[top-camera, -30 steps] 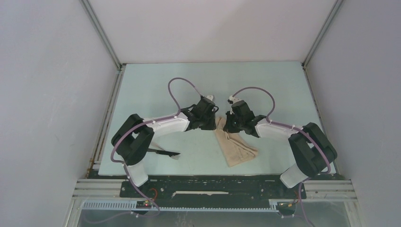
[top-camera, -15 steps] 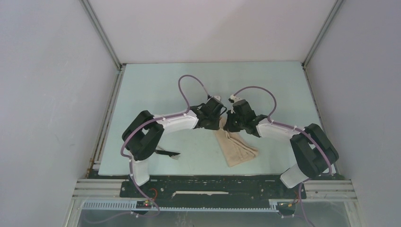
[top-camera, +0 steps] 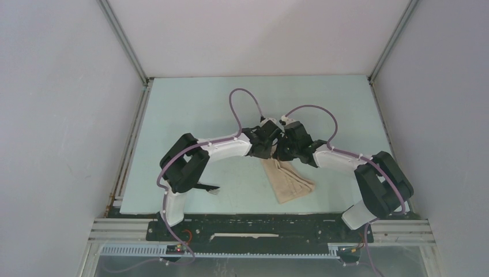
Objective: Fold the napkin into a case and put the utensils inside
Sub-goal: Pick up the top corner of the smaller rectangle folded napkin from the center of the board, then stuff the top corner of the smaller-rectangle-folded napkin into the folded napkin.
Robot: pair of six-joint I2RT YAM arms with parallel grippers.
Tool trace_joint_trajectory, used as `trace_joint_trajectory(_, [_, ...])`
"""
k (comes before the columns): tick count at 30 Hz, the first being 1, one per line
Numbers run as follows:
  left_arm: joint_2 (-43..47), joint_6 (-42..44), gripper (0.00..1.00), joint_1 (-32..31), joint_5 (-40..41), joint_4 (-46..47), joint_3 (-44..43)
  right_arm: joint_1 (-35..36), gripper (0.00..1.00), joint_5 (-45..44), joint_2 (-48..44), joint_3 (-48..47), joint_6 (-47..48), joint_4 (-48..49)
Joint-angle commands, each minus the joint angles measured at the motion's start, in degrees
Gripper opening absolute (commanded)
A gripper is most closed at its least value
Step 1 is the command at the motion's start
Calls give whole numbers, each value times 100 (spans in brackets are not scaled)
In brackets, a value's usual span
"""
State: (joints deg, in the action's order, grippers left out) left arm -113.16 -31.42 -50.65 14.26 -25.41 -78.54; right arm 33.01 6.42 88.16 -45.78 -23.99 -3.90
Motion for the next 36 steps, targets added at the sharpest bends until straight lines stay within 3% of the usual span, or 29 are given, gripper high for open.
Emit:
trace_joint_trajectory(1, [-34, 104, 16, -60, 435, -218, -256, -1, 0, 51, -212, 52, -95, 110])
trace_joint_trajectory(7, [523, 85, 0, -42, 244, 245, 219, 54, 0, 200, -179, 85, -328, 233])
trace_joint_trajectory(13, [1091, 37, 0, 77, -347, 1000, 838, 52, 0, 528, -9, 223, -984, 798])
trace_joint_trajectory(24, [1328, -178, 0, 552, -1275, 1612, 1447, -87, 0, 1107, 562, 595, -1970, 2009])
trace_joint_trajectory(32, [1534, -469, 0, 711, -1925, 2016, 1810, -271, 0, 1170, 1234, 1225, -2812, 3848])
trace_joint_trajectory(36, [1716, -622, 0, 745, -1875, 2033, 1971, -387, 0, 1180, 1390, 1798, -3564, 5314])
